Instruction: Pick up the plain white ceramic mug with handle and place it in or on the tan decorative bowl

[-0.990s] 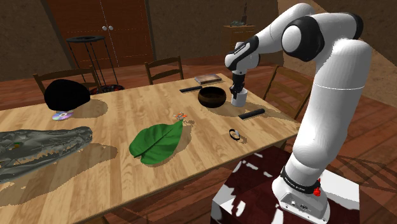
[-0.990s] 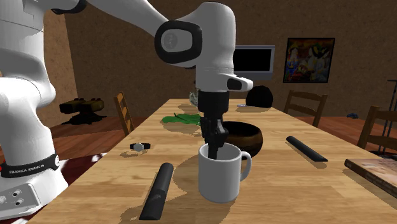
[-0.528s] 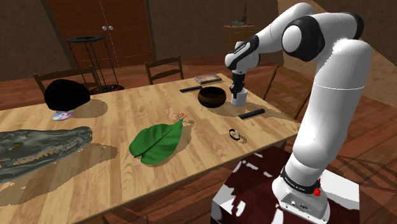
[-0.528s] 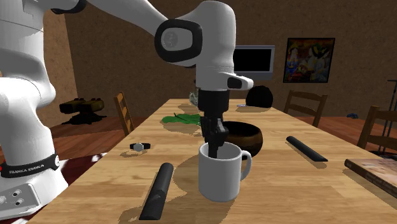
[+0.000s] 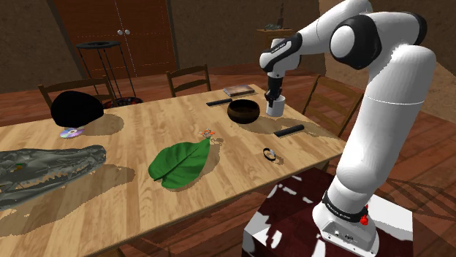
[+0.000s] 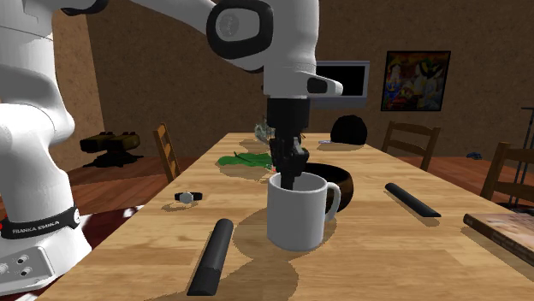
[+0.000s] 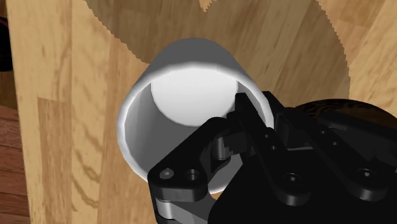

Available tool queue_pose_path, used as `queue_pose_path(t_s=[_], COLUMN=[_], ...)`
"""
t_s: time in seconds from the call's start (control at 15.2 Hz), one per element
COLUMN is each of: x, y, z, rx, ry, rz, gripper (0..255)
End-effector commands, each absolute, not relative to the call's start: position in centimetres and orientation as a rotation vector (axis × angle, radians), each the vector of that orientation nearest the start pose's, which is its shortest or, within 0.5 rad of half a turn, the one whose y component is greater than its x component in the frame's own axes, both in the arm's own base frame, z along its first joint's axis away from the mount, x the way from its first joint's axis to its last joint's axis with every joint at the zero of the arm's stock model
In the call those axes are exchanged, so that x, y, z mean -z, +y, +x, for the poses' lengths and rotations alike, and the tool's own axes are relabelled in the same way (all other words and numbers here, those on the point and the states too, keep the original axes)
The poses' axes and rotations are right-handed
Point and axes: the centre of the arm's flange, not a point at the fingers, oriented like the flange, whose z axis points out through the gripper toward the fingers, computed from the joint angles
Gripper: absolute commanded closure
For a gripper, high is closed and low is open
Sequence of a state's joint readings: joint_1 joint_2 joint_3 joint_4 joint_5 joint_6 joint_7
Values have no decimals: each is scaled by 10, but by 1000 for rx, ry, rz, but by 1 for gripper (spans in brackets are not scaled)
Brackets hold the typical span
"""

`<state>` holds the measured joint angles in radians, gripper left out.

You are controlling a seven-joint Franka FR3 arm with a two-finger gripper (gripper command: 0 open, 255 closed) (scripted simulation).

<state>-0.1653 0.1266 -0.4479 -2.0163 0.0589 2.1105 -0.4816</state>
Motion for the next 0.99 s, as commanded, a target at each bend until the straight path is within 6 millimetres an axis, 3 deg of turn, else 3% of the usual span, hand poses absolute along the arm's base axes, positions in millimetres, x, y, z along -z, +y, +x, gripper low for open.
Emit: queue_pose_path(t_s=[0.0, 0.92], x=[-406, -480], y=[-323, -323], z=[473, 473], rx=[-29, -29], ry=[251, 251], rz=[-3125, -3125], gripper=[255, 255])
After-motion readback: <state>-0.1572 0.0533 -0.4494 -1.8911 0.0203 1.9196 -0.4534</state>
